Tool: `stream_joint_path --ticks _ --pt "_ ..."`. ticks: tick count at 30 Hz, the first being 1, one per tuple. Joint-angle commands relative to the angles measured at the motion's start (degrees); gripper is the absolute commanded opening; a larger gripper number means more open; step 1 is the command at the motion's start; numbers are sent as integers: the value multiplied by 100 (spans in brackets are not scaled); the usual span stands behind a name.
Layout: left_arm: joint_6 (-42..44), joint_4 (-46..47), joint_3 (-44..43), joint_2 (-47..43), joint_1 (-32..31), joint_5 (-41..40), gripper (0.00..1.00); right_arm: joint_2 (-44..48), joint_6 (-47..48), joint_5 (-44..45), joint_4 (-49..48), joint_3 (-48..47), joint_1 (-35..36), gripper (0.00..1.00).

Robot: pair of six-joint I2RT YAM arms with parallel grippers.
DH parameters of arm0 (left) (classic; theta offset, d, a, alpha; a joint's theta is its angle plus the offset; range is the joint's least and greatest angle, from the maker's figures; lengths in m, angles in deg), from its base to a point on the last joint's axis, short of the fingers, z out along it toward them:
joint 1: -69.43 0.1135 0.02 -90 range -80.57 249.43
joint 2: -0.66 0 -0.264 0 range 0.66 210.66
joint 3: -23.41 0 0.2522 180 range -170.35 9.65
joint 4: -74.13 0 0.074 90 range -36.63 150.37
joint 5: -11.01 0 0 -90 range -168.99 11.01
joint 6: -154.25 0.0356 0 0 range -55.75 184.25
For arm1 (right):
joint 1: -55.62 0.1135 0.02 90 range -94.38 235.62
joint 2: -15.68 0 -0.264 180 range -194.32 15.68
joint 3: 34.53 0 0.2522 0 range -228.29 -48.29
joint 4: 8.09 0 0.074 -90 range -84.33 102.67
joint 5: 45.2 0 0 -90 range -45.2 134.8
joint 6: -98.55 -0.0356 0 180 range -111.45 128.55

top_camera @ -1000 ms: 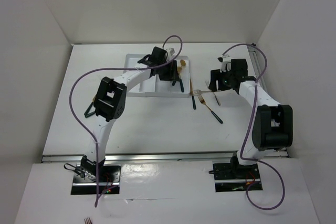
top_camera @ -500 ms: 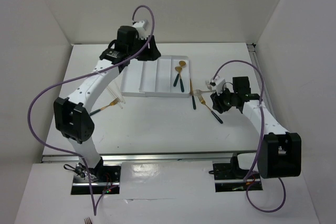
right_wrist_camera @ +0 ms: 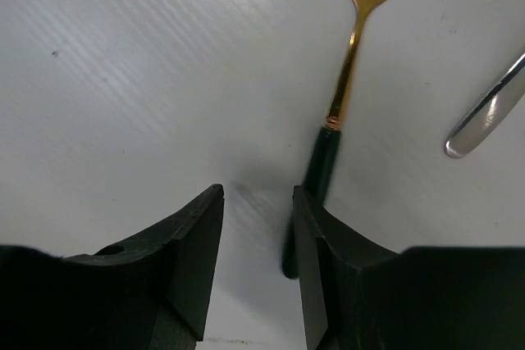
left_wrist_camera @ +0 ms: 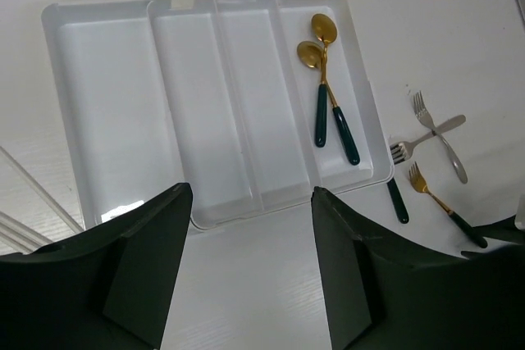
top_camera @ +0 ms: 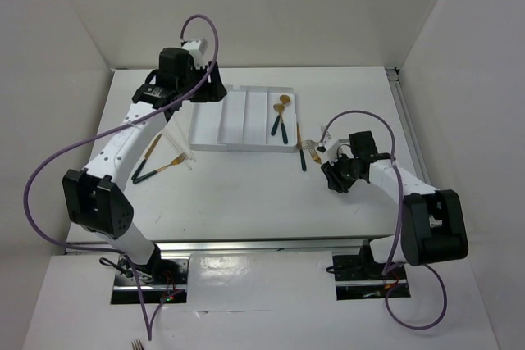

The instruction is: Sort the eating utensils into containers

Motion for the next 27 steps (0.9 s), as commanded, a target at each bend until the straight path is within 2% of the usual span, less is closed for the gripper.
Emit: stream_joint_path --ticks 1,12,18,22,25,27 --pt "105 85 62 -358 115 -40 73 -289 -125 201 -443 23 105 47" --pt "52 85 300 -359 300 66 73 -817 -177 385 -865 23 210 44" --pt "52 156 607 -411 300 180 73 368 77 -124 -874 242 211 45" --pt "-9 156 661 -411 300 285 73 1018 130 -108 -926 426 211 48" --pt "-9 156 591 -359 300 286 73 1151 130 112 -1050 576 211 49" --pt "-9 156 529 -306 300 286 73 880 130 305 -980 524 211 48"
